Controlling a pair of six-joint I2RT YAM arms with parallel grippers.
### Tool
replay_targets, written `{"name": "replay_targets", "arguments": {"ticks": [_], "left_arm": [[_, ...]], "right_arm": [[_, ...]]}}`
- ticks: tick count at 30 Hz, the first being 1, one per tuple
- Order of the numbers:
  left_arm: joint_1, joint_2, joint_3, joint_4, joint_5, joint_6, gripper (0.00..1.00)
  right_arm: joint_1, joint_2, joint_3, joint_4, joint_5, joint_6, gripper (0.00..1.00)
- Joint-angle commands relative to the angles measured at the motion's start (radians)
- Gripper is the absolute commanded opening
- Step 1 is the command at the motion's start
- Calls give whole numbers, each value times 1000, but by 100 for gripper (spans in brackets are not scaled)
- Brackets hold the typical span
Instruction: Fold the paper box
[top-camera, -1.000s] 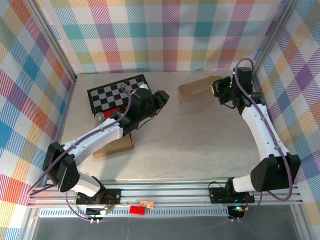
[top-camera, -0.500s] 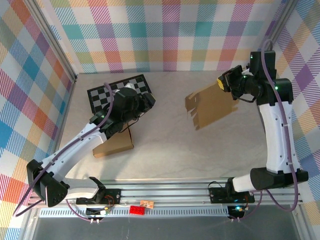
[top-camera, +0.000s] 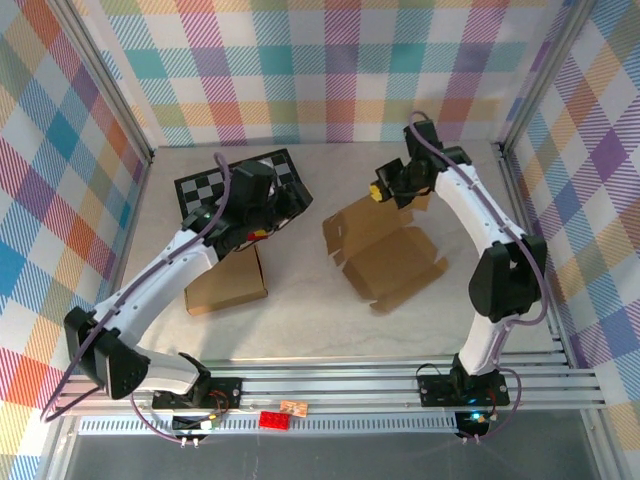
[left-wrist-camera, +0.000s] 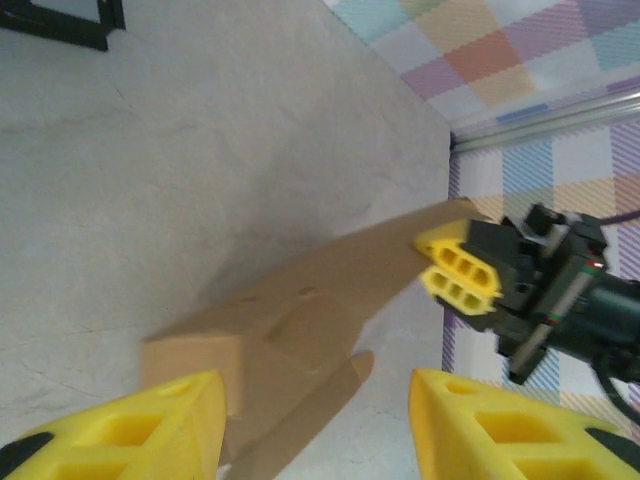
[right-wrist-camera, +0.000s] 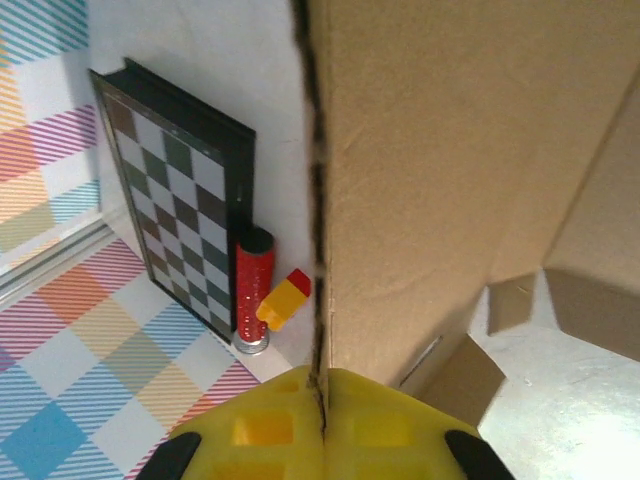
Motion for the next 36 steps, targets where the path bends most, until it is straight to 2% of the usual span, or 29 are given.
{"name": "replay_targets", "arguments": {"ticks": [1, 12, 31, 34, 36], "left_arm": [[9, 71, 59, -48, 82, -3, 50], [-14, 242, 79, 74, 145, -191, 50], [-33, 354, 124, 174, 185, -212, 46], [-44, 366, 136, 191, 183, -214, 44], [-49, 373, 143, 190, 183, -214, 39]], "right_arm": [[15, -4, -35, 131, -37, 59, 0], [26, -4, -93, 180, -27, 98, 0], [28, -36, -117, 200, -39, 125, 0], [28, -41, -131, 210, -46, 142, 0], [28, -51, -152, 229, -48, 160, 0]]}}
